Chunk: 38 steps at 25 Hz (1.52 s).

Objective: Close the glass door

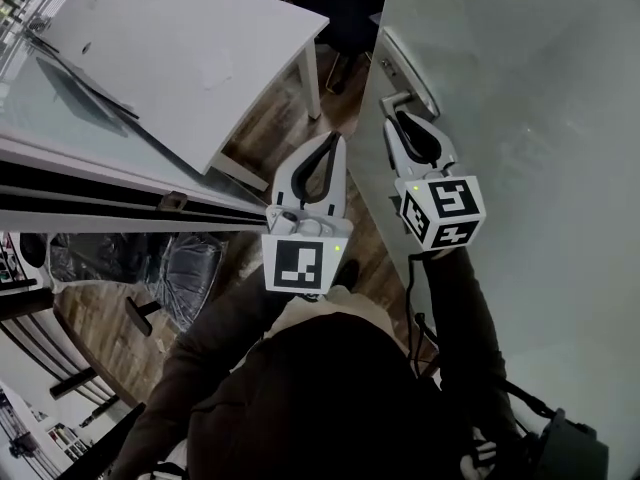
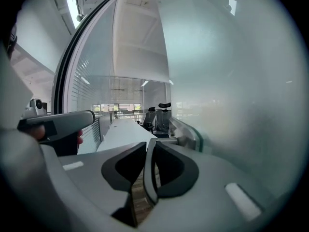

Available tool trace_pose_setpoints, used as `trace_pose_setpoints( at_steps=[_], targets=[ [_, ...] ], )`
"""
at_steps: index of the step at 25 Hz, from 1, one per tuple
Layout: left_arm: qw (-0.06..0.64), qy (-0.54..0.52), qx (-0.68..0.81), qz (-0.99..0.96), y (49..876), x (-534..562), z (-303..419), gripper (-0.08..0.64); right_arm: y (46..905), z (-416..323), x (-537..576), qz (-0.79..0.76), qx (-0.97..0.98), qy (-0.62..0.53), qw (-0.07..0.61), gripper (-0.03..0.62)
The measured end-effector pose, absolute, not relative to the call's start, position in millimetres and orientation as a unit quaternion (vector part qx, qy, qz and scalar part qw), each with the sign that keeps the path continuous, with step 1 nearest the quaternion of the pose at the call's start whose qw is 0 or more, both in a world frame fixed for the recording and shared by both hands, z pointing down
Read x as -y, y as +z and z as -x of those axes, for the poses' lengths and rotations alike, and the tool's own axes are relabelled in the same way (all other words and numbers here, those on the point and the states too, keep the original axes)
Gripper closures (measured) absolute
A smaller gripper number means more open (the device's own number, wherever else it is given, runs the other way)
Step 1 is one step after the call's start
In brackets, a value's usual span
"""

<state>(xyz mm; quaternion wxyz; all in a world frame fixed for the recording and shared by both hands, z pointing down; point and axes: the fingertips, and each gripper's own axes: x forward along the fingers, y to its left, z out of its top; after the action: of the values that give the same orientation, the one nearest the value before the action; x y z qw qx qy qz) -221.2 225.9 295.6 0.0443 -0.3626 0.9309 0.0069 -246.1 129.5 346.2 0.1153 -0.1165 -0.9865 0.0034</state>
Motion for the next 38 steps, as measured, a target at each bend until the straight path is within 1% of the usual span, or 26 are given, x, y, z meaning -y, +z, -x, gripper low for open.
trace_pose_setpoints(
  at_steps=[18, 22, 27, 38],
  targets=[
    [0.05, -0.001, -0.932, 0.36, 280, -337, 179, 0.564, 343, 188, -271, 0.192, 0.975, -0.003, 0.115, 0.532],
    [0.058, -0.005, -0.937, 0.345, 272, -350, 168, 0.564, 340, 176, -294, 0.213, 0.97, -0.009, 0.117, 0.532],
    [0.051, -0.008, -0.949, 0.312, 281, -376, 146, 0.563, 344, 161, -322, 0.242, 0.963, -0.017, 0.118, 0.531],
    [0.053, 0.0, -0.957, 0.285, 277, -436, 109, 0.564, 342, 124, -374, 0.263, 0.957, -0.016, 0.117, 0.532]
  ],
)
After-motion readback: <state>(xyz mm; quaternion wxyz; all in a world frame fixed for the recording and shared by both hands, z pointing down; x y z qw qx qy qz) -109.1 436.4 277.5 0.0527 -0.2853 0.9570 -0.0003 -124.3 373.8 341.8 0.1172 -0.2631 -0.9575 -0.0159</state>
